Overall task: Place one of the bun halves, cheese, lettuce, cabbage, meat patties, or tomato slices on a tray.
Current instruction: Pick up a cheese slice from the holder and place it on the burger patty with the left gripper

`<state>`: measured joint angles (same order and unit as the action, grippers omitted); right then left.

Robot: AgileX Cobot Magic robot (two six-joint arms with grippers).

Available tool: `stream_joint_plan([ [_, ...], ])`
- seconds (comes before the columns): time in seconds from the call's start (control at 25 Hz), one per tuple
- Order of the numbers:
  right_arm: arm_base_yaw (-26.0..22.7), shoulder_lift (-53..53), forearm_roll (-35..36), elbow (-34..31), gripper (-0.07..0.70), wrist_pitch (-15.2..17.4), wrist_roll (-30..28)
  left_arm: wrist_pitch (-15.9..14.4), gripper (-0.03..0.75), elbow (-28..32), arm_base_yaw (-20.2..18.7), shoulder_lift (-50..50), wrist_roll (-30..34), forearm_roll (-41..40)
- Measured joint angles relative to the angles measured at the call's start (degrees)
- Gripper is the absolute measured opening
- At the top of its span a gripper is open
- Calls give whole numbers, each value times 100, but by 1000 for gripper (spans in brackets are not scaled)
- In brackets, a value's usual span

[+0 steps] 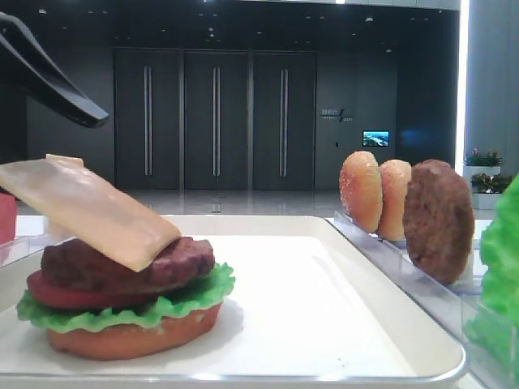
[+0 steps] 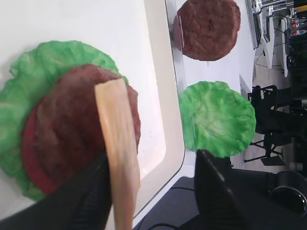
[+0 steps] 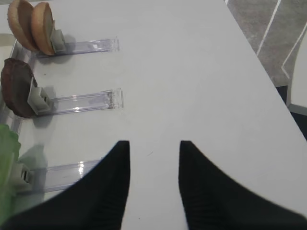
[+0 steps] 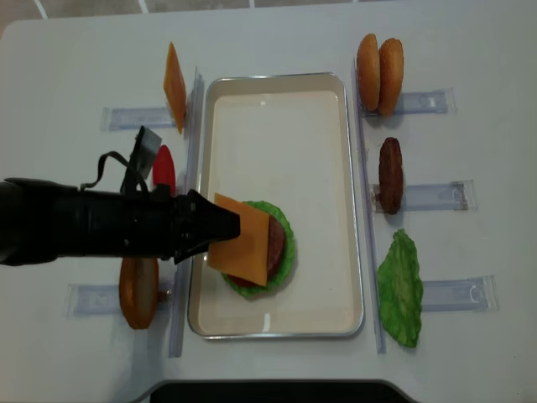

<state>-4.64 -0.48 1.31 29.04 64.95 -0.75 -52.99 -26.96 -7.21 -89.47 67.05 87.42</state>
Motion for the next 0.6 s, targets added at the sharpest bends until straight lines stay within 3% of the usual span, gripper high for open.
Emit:
stream_joint_plan([
  [0.36,0,0,0,0,244,0,0,144,438,0,0,0,-504,-294],
  [0.6,0,0,0,0,244,0,0,410,527,0,0,0,-804,-614],
])
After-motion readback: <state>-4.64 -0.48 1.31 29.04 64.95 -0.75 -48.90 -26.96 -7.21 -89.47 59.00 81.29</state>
